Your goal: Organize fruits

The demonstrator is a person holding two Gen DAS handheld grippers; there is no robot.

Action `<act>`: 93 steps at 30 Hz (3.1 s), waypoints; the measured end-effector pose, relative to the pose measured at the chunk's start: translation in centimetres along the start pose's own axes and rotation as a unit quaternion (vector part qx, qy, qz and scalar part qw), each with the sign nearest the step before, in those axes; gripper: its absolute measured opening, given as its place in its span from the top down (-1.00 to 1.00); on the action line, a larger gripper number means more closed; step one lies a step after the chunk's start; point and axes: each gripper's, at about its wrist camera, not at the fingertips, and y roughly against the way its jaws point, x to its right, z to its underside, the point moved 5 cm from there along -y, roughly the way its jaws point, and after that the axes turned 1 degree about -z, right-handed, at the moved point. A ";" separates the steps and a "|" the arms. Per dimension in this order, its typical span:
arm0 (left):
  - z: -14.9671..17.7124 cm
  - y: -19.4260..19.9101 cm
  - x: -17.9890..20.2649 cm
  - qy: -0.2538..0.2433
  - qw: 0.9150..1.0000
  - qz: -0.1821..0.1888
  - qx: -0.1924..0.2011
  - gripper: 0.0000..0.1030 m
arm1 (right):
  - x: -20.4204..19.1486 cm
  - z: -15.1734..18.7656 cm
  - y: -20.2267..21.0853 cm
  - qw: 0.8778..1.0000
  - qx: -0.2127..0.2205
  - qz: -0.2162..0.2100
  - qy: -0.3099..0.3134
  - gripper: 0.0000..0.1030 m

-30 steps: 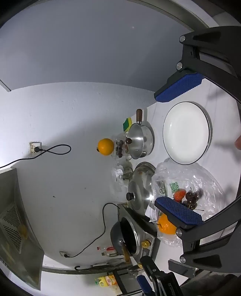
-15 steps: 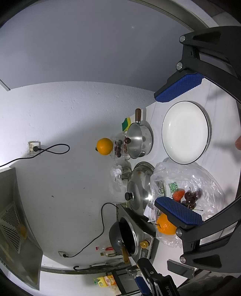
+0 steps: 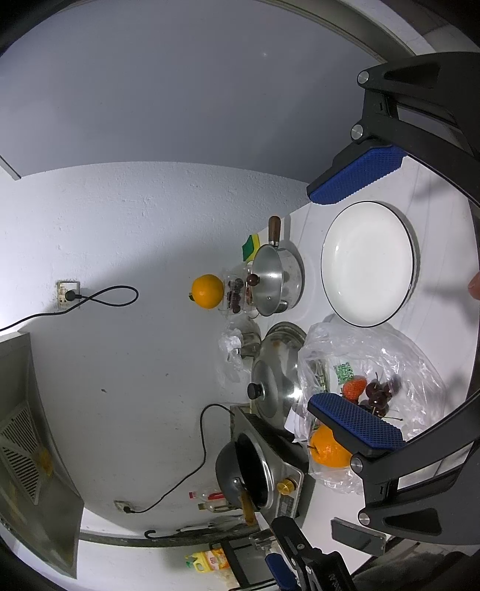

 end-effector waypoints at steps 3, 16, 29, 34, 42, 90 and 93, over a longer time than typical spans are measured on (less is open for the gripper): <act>-0.1 0.1 0.1 -0.001 1.000 0.001 0.000 -0.98 | 0.0 0.0 0.0 1.000 -0.001 0.000 0.000 -1.00; -0.1 0.3 0.1 -0.002 1.000 0.004 0.004 -0.98 | 0.0 0.0 0.0 1.000 0.000 0.000 0.001 -1.00; -0.1 0.4 0.1 -0.001 1.000 0.005 0.007 -0.98 | 0.1 0.0 0.0 1.000 0.001 0.002 0.002 -1.00; -0.1 0.4 0.1 -0.001 1.000 0.005 0.007 -0.98 | 0.0 0.0 0.0 1.000 0.001 0.001 0.002 -1.00; -0.1 0.5 0.1 -0.001 1.000 0.005 0.007 -0.98 | -0.1 0.0 0.0 1.000 0.001 0.001 0.003 -1.00; 7.1 -8.3 -9.4 0.039 0.990 -0.057 -0.123 -0.98 | -10.0 4.4 -11.6 0.984 -0.122 -0.117 0.061 -1.00; 7.2 -8.6 -10.4 0.044 0.989 -0.065 -0.125 -0.98 | -11.2 4.6 -12.4 0.981 -0.127 -0.128 0.068 -1.00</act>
